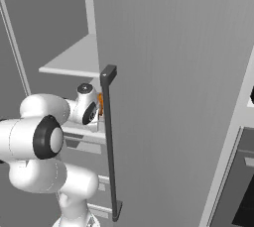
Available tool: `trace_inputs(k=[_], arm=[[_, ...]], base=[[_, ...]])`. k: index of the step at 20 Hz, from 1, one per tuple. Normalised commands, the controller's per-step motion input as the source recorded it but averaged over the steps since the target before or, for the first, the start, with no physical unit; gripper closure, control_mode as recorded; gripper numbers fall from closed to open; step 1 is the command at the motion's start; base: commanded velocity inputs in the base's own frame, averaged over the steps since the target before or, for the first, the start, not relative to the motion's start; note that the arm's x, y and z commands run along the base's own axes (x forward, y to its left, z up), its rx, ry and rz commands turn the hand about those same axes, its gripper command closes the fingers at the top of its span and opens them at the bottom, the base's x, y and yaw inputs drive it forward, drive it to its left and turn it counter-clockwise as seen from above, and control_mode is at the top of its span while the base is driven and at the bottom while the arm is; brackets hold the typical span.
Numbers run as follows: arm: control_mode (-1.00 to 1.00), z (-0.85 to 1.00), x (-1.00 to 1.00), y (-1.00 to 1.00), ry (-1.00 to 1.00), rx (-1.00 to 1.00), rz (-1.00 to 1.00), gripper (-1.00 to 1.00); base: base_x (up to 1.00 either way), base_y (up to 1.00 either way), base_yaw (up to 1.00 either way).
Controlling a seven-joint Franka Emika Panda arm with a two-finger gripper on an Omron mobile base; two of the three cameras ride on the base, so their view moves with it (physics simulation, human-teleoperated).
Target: Take the meat container that has the chicken drumstick and place it on the second highest rack of the freezer. Then take the vegetable container that has the tomatos and place it on the highest rack of the freezer.
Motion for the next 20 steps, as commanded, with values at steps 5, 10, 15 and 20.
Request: trace_inputs(k=[5, 10, 15, 20], arm=[[-1.0, -0.11, 0.39, 0.02, 0.0, 0.0, 0.0, 1.0], [-1.0, -0.08, 0.11, 0.01, -0.03, 0.0, 0.0, 1.0], [-1.0, 0.0, 0.0, 0.0, 0.0, 0.0, 0.0, 1.0], [-1.0, 0.0, 0.0, 0.0, 0.0, 0.0, 0.0, -1.0]], base=[[0.0, 0.0, 0.0], [0.0, 0.0, 0.0], [0.0, 0.0, 0.0], [0.0, 0.0, 0.0]])
